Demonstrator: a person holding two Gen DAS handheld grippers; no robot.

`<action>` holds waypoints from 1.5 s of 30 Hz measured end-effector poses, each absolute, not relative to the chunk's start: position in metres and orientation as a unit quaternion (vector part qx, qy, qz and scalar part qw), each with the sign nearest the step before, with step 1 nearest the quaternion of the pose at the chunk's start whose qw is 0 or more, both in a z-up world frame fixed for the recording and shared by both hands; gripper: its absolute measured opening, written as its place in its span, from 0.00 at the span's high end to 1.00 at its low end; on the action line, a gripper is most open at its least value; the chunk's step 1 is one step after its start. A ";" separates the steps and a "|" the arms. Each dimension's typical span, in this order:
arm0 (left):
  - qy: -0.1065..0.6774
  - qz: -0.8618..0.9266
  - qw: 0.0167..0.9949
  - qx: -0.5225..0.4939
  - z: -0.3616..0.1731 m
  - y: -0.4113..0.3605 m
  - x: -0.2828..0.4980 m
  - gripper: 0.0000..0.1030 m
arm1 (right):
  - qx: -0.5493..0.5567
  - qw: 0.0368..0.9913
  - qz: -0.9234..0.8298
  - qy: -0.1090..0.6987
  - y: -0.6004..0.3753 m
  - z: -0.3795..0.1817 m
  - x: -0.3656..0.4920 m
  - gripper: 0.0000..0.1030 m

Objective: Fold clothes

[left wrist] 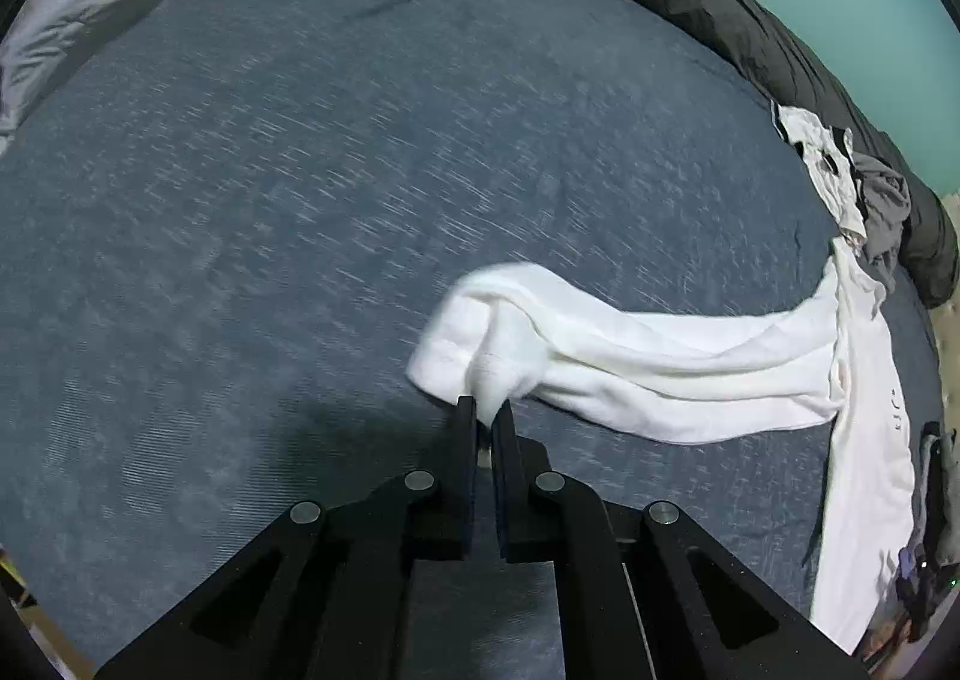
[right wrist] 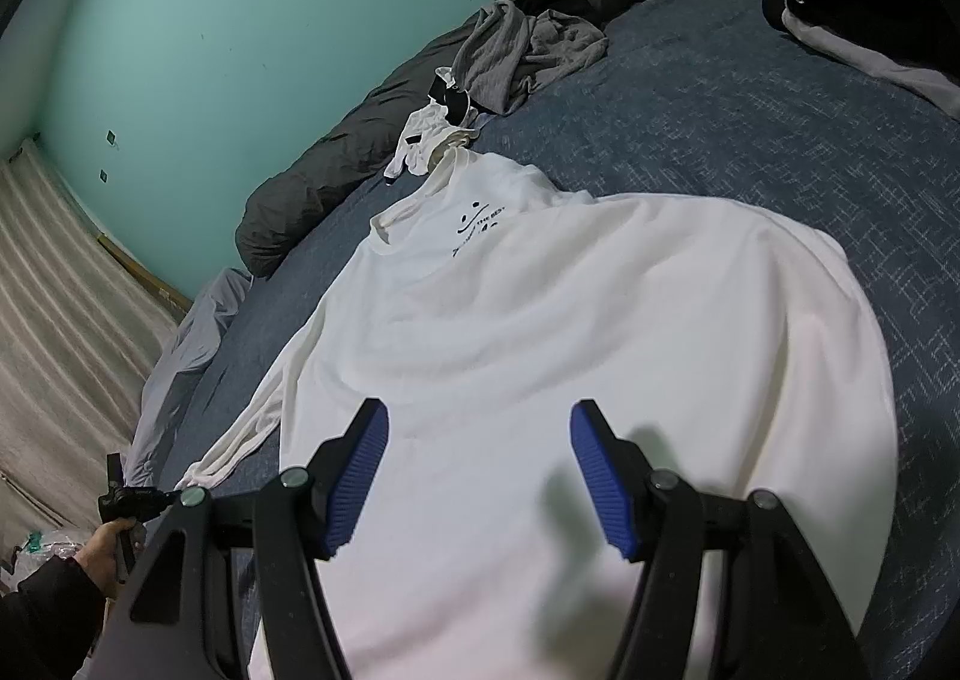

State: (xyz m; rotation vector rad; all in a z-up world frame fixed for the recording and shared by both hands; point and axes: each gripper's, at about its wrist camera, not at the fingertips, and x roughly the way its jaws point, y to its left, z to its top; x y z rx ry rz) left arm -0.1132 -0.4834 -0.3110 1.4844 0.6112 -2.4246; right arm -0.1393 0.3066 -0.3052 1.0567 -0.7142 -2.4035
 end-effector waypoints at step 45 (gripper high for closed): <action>0.085 -0.739 -0.247 0.621 -0.334 -0.077 -0.025 0.69 | 0.491 0.108 -0.845 -0.181 0.442 -0.238 -0.056 0.38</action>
